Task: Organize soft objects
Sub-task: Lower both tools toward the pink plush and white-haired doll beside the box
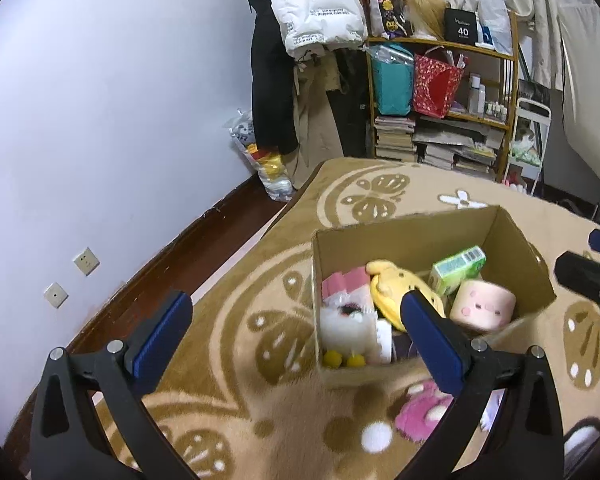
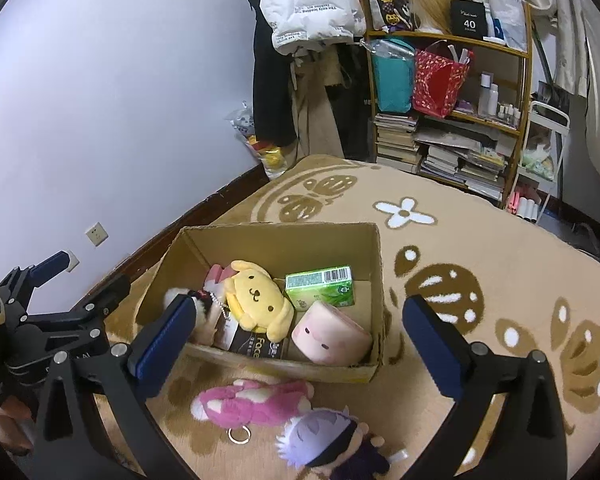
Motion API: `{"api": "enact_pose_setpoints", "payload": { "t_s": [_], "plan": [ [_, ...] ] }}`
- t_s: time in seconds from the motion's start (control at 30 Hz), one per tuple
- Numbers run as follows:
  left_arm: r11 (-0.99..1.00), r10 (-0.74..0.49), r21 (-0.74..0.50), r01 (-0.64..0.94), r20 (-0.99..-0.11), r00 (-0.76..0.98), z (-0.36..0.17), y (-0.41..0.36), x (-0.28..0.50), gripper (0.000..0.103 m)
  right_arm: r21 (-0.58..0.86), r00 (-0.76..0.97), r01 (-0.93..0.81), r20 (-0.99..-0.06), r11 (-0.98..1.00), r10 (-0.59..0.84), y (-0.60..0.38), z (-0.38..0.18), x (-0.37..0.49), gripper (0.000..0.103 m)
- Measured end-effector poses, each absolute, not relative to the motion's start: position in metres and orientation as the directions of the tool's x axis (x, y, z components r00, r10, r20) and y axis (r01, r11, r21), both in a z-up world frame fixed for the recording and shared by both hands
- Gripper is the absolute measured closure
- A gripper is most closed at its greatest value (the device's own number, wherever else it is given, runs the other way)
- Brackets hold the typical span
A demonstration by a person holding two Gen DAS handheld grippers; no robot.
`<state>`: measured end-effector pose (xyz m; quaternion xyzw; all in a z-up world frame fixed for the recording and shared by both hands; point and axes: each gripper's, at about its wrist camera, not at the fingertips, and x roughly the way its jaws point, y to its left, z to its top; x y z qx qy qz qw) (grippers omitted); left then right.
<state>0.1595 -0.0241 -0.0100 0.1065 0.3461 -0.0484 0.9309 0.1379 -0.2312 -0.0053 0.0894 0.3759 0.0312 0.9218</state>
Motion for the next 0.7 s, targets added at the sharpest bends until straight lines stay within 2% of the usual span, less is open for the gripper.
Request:
{"api": "enact_pose_setpoints", "payload": {
  "t_s": [0.2, 0.7],
  "plan": [
    [0.978, -0.035, 0.129, 0.163, -0.671, 0.741, -0.002, -0.011, 0.144, 0.000, 0.161, 0.712, 0.003, -0.694, 0.987, 0.110, -0.228, 0.004, 0.118, 0.000],
    [0.973, -0.096, 0.093, 0.210, -0.667, 0.739, 0.003, -0.011, 0.101, 0.000, 0.198, 0.711, 0.060, -0.697, 0.978, 0.098, -0.241, 0.007, 0.074, 0.000]
  ]
}}
